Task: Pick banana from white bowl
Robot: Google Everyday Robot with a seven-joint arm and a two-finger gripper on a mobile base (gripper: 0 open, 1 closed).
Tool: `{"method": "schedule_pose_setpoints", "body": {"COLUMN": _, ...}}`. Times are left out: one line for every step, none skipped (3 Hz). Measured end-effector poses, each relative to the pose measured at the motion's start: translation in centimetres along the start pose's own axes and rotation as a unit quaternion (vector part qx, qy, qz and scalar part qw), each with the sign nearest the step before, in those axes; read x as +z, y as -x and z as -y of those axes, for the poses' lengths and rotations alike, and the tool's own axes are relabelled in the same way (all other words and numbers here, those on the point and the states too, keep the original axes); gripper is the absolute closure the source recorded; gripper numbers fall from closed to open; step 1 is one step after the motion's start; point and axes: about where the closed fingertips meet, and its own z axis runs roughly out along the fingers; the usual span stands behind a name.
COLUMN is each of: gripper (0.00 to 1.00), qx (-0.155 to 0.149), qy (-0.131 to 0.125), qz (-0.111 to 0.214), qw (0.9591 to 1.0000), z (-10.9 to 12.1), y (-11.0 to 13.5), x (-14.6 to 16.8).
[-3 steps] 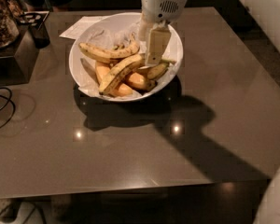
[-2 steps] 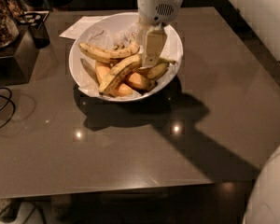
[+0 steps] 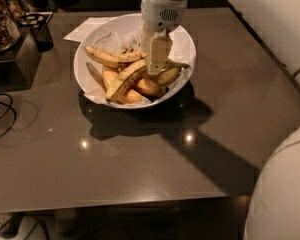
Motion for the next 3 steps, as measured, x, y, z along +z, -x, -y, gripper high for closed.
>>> {"method": "schedule_pose_setpoints", "body": {"gripper": 0.48, "qx": -0.002, "qy": 0.006, "qz": -0.002, "qw": 1.0000, "z": 0.2, "y": 0.1, "x": 0.7}}
{"method": "schedule_pose_setpoints", "body": {"gripper": 0.48, "qx": -0.003, "qy": 0.012, "qz": -0.006, "qw": 0.9999, "z": 0.2, "y": 0.0, "x": 1.3}}
{"method": "schedule_pose_setpoints", "body": {"gripper": 0.49, "qx": -0.004, "qy": 0.015, "qz": -0.010, "qw": 0.9998, "z": 0.2, "y": -0.4, "x": 1.8}}
